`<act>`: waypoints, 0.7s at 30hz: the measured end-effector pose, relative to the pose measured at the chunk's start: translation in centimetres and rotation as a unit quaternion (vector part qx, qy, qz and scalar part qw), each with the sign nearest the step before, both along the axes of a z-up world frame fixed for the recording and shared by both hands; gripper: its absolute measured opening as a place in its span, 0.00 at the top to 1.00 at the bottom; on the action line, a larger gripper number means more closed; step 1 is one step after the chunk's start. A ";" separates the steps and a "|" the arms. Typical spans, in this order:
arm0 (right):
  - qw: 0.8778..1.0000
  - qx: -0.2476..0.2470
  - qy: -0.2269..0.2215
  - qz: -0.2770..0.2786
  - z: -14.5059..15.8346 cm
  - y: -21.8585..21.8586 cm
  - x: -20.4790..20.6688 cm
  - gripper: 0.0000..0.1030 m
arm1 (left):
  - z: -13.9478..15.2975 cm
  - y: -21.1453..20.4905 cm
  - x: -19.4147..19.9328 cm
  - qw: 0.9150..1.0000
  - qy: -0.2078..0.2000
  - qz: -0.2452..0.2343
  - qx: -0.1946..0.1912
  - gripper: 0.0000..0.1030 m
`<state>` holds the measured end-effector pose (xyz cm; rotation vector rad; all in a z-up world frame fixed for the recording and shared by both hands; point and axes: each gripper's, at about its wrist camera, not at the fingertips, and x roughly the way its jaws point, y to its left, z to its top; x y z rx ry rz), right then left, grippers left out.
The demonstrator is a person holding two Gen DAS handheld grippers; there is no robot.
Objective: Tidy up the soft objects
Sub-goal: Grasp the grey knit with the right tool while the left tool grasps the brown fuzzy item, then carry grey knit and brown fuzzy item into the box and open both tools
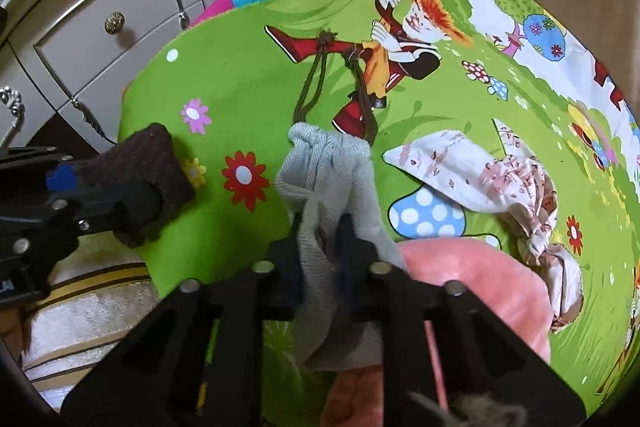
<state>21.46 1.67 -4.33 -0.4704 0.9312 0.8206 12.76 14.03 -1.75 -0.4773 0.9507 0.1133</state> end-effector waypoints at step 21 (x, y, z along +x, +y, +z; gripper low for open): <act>0.990 0.101 -0.029 -0.095 6.1 -8.7 -5.2 0.89 | 3.9 -3.9 -1.7 0.999 -0.049 -0.008 0.013 0.73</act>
